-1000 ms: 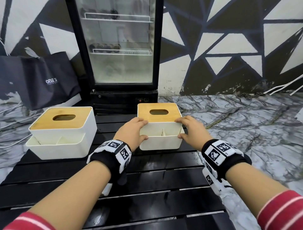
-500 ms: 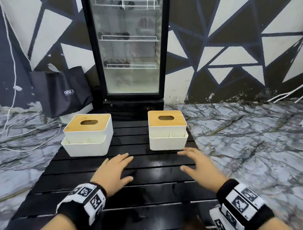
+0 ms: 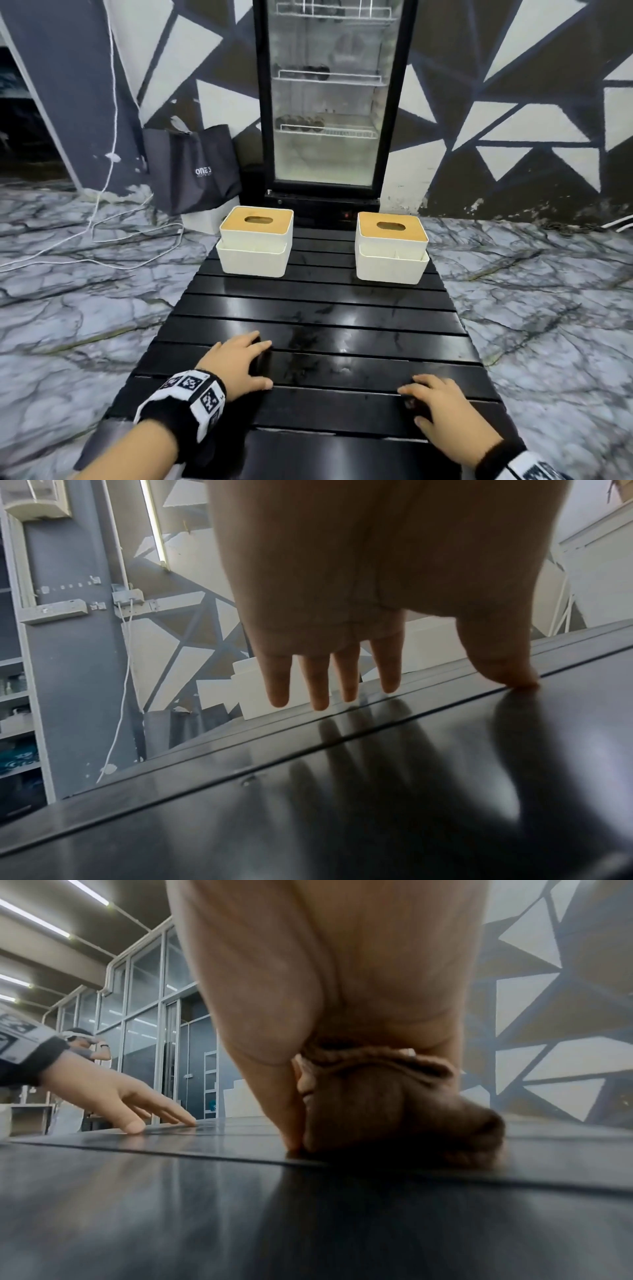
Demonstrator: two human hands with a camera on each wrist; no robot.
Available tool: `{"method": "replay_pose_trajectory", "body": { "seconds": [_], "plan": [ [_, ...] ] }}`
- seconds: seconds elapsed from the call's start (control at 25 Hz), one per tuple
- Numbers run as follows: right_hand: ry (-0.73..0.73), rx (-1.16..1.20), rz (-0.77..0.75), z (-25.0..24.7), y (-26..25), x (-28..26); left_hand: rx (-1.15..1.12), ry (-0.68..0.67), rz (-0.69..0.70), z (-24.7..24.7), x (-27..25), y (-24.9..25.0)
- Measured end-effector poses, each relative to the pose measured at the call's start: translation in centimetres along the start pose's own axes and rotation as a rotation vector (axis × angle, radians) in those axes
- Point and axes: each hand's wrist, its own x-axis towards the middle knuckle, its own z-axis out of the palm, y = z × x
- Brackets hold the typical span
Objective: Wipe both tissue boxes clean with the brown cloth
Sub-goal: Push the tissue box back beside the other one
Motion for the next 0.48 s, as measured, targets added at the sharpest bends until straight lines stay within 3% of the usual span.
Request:
{"method": "replay_pose_trajectory", "body": {
  "seconds": [0.2,0.36,0.48],
  "plan": [
    [0.218,0.162,-0.071,-1.6,-3.5,2.8,-0.033,-0.043,0.002,0.0,0.2,0.1],
    [0.014,0.051,0.046,-0.2,-5.3,4.4,-0.051,-0.061,-0.010,0.0,0.0,0.2],
    [0.072,0.032,0.096,0.1,-6.0,5.5,-0.063,-0.071,-0.020,0.0,-0.1,0.3]
  ]
}}
